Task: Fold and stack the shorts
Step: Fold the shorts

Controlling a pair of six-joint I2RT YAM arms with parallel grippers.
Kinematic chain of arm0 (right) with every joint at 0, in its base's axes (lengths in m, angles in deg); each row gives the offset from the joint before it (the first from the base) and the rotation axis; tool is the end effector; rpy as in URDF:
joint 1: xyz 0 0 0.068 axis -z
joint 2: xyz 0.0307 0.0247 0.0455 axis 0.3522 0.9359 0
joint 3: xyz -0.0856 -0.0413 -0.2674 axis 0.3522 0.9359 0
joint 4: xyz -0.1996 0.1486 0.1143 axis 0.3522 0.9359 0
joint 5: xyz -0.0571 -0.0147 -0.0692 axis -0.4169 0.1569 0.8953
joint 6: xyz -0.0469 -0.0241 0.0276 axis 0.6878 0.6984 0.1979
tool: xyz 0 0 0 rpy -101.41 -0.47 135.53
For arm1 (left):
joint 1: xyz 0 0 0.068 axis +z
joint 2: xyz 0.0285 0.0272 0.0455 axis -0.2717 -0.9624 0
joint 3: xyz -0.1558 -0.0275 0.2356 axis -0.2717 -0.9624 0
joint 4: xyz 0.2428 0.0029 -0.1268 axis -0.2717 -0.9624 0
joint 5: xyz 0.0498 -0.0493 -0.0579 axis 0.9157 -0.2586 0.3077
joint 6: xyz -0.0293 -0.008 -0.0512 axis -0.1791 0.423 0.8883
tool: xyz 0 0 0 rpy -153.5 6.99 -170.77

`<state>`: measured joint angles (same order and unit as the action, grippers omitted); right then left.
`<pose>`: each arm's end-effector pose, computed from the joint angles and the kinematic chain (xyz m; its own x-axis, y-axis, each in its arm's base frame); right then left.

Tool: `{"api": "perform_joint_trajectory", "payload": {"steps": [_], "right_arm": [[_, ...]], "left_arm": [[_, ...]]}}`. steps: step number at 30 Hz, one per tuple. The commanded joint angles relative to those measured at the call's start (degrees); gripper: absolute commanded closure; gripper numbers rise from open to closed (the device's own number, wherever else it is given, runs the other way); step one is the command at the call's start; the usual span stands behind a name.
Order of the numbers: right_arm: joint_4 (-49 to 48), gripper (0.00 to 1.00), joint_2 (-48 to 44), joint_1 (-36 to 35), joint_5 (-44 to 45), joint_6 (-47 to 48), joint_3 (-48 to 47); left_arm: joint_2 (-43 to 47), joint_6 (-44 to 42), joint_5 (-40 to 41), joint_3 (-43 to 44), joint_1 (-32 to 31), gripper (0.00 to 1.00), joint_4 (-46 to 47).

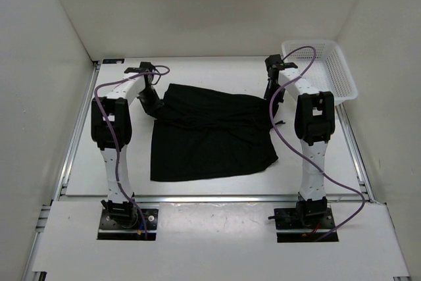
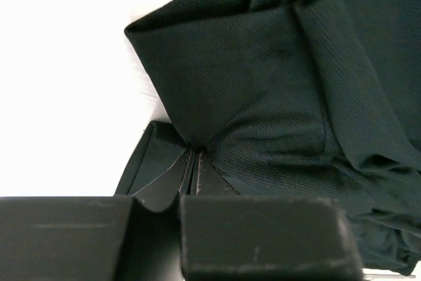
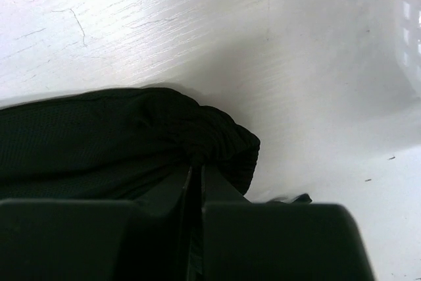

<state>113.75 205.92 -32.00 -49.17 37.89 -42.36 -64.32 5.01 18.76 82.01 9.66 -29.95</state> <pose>0.4881 0.0872 0.1735 -0.8721 0.2823 -0.3998 0.3310 0.9419 -0.0571 0.4399 -0.0488 0.1770 -0.8997 -0.4319 -0.0635 -0.4263 0.9006 -0.0850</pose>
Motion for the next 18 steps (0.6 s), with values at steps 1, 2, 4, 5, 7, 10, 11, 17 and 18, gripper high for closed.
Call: {"api": "perform_joint_trajectory", "payload": {"steps": [1,2,4,5,7,10,11,17,18], "right_arm": [[0.3,1.00,-2.4,0.5,0.9,0.8,1.7],[-0.2,1.00,-2.4,0.5,0.9,1.4,2.2],[-0.2,1.00,-3.0,0.5,-0.1,2.6,2.8],[-0.8,1.00,-3.0,0.5,-0.7,2.6,2.8],[-1.4,0.99,-3.6,0.5,-2.3,3.9,3.4],[-1.4,0.87,-4.3,-0.1,-3.6,4.6,3.4],[-1.4,0.76,-5.0,-0.1,-3.6,4.6,3.4],[-1.4,0.60,-7.1,-0.1,-2.6,4.6,3.4],[-1.4,0.60,-7.6,-0.1,-2.6,4.6,3.4]], "left_arm": [[3.7,-1.2,3.6,-2.4,1.5,0.90,0.6],[4.8,-1.2,3.6,-3.3,1.5,0.90,0.6],[6.2,-1.8,4.2,-4.9,2.7,0.90,0.6],[7.4,-1.8,4.2,-4.9,2.7,0.90,0.6],[8.5,-2.7,3.4,-6.3,4.1,0.90,0.6],[9.7,-4.1,1.3,-4.5,4.8,0.65,0.6],[10.3,-4.1,0.8,-3.5,4.8,0.57,0.6],[6.7,-4.1,0.7,10.8,4.1,0.43,-3.6],[3.7,-4.1,0.7,13.4,4.1,0.52,-4.3]]}}
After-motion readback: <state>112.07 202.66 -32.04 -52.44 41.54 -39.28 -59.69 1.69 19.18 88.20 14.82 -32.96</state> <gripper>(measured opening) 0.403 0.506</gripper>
